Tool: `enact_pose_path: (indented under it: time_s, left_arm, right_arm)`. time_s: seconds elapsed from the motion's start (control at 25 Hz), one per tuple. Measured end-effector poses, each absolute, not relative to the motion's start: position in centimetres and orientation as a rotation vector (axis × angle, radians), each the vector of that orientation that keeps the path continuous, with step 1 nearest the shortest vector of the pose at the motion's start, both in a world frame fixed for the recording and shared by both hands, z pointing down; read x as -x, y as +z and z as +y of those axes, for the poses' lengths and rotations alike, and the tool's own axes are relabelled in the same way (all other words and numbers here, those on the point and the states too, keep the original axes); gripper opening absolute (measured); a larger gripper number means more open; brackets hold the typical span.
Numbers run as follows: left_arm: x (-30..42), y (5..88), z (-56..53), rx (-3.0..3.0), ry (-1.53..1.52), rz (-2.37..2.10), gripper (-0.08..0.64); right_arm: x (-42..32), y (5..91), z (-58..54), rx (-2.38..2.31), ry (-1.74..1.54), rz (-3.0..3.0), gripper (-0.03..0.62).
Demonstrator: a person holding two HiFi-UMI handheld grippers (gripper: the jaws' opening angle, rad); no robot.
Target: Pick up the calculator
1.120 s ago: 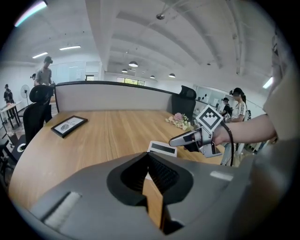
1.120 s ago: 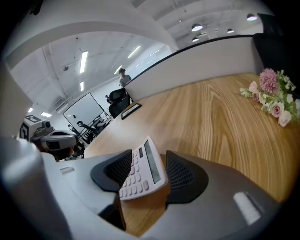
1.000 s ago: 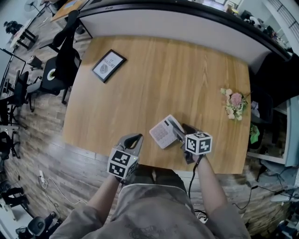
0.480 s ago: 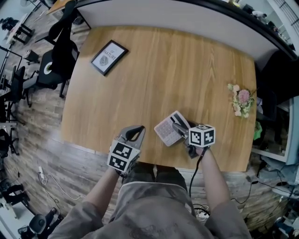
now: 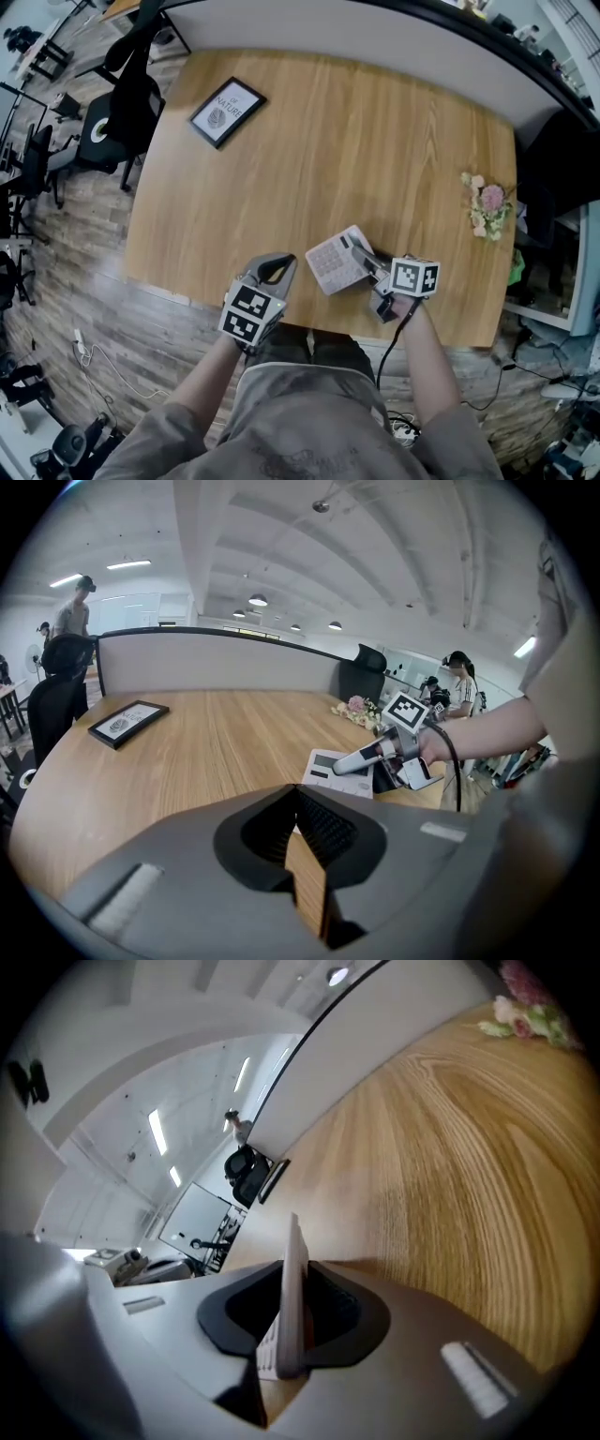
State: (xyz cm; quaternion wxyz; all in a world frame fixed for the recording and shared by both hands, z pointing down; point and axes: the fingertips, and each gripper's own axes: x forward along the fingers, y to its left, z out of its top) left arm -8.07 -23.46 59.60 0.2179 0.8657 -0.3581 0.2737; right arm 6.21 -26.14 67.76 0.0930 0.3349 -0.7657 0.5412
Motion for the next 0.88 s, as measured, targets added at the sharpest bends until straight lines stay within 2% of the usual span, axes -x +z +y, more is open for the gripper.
enact_pose_path:
  time_s: [0.32, 0.88]
  left_arm:
    - [8.5, 56.9, -22.8, -2.417, 0.739, -1.028, 0.002]
    - [9.5, 43.9, -24.2, -2.637, 0.632, -1.172, 0.002]
  right_arm:
    - [-7.8, 63.1, -26.2, -1.227, 1.636, -2.271, 0.074]
    - [-9.1, 42.4, -27.2, -1.533, 1.357, -2.617, 0.075]
